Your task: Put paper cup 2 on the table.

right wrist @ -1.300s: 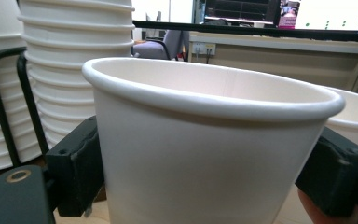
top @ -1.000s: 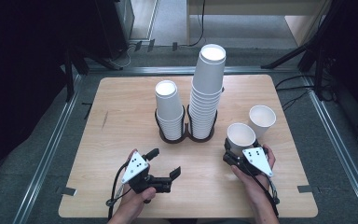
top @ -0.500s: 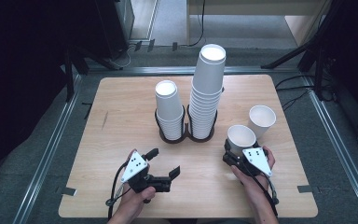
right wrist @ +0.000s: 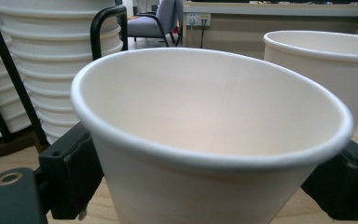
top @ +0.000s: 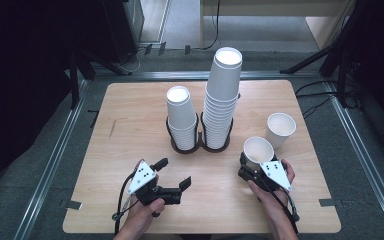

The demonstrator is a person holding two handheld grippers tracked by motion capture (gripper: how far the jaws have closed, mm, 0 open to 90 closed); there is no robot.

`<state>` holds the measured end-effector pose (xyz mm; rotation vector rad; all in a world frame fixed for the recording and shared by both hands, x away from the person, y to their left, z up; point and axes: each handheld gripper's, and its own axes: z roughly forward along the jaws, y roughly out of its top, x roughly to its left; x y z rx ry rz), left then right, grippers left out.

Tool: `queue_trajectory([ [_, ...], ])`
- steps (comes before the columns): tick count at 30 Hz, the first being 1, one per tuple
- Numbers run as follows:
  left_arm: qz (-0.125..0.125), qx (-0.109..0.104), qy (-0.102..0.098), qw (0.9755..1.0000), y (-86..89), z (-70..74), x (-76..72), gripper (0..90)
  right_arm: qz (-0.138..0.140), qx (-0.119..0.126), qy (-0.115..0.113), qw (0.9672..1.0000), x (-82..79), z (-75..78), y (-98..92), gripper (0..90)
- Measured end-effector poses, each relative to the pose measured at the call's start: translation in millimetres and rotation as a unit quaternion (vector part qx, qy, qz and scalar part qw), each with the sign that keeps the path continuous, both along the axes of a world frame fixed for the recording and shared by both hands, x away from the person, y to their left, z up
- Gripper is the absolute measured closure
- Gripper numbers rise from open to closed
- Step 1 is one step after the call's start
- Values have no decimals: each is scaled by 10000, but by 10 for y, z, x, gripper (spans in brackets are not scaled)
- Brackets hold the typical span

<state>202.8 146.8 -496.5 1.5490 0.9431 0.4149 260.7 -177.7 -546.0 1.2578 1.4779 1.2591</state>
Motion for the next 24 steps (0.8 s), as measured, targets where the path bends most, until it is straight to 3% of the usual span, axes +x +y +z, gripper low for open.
queue_trajectory([
  [8,30,-2,50,10000,30,8,6,0,289,55,55,9996,-42,6,-7,0],
  [16,113,66,114,9998,91,1,12,0,297,17,134,9995,-84,-2,-61,0],
  [24,486,105,158,9986,279,-52,5,0,482,-31,174,9987,-297,67,-223,0],
])
